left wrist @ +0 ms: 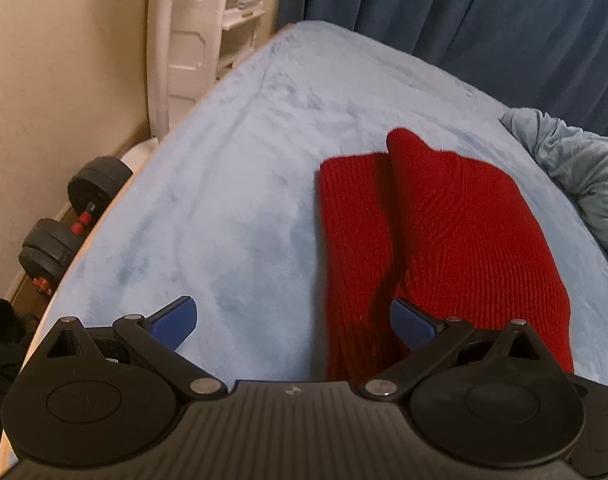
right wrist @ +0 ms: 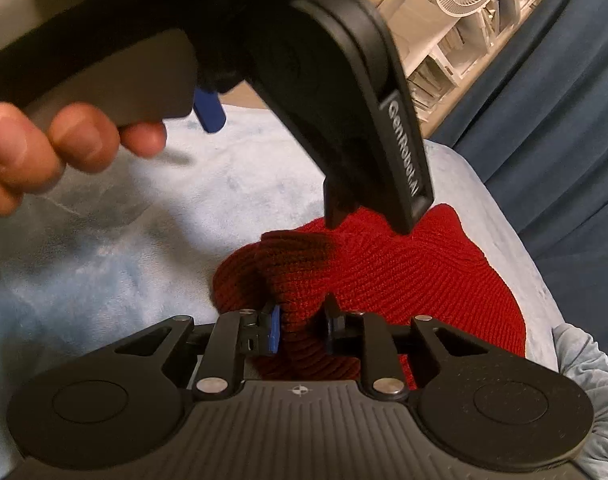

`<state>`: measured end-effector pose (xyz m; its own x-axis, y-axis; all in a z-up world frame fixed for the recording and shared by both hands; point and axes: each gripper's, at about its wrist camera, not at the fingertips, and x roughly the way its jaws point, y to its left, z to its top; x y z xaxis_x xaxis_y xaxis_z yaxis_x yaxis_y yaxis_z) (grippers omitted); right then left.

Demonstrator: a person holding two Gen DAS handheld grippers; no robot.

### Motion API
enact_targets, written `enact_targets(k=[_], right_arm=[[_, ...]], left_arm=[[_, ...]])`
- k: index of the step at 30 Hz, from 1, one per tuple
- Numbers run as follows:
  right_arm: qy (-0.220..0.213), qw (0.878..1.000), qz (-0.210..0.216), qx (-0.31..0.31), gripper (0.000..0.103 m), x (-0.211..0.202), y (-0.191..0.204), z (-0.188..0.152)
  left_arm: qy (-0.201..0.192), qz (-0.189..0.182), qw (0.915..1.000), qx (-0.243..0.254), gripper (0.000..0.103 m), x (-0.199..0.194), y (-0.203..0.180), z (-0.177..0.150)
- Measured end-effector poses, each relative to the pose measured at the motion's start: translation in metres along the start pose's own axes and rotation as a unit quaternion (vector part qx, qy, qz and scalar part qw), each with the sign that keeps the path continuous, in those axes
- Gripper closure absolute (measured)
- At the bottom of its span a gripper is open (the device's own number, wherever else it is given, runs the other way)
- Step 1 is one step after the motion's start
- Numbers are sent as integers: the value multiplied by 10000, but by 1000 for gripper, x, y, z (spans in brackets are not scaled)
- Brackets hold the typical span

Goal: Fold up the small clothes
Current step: 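Lift and fold the held end over the sweater with the right tool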

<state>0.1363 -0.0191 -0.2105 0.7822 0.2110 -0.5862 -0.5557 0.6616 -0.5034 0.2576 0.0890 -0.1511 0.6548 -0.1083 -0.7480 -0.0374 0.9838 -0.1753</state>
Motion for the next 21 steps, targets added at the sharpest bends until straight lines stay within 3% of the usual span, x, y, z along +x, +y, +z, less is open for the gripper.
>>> enact_targets(k=[3,6,11,17,21], right_arm=[[-80,9999,72,25,75,-5,0,-1],[-113,9995,292,40,63,-10,-3,-3],[-104,9992,387,85,61,-15,-5,-6],[33,9951,743,658,61,-26,-27,2],[77,9833,995,1521,62,-37,-60,10]], left_arm=[[159,18,9999,-24,0,6,2,-2],[210,22,9998,-16,0,8,2,-4],[200,68,9997,77,0,9,-1,-6],[257,106,9996,42,0,13,1,-6],[297,123,9995,-44,0,15,4,-6]])
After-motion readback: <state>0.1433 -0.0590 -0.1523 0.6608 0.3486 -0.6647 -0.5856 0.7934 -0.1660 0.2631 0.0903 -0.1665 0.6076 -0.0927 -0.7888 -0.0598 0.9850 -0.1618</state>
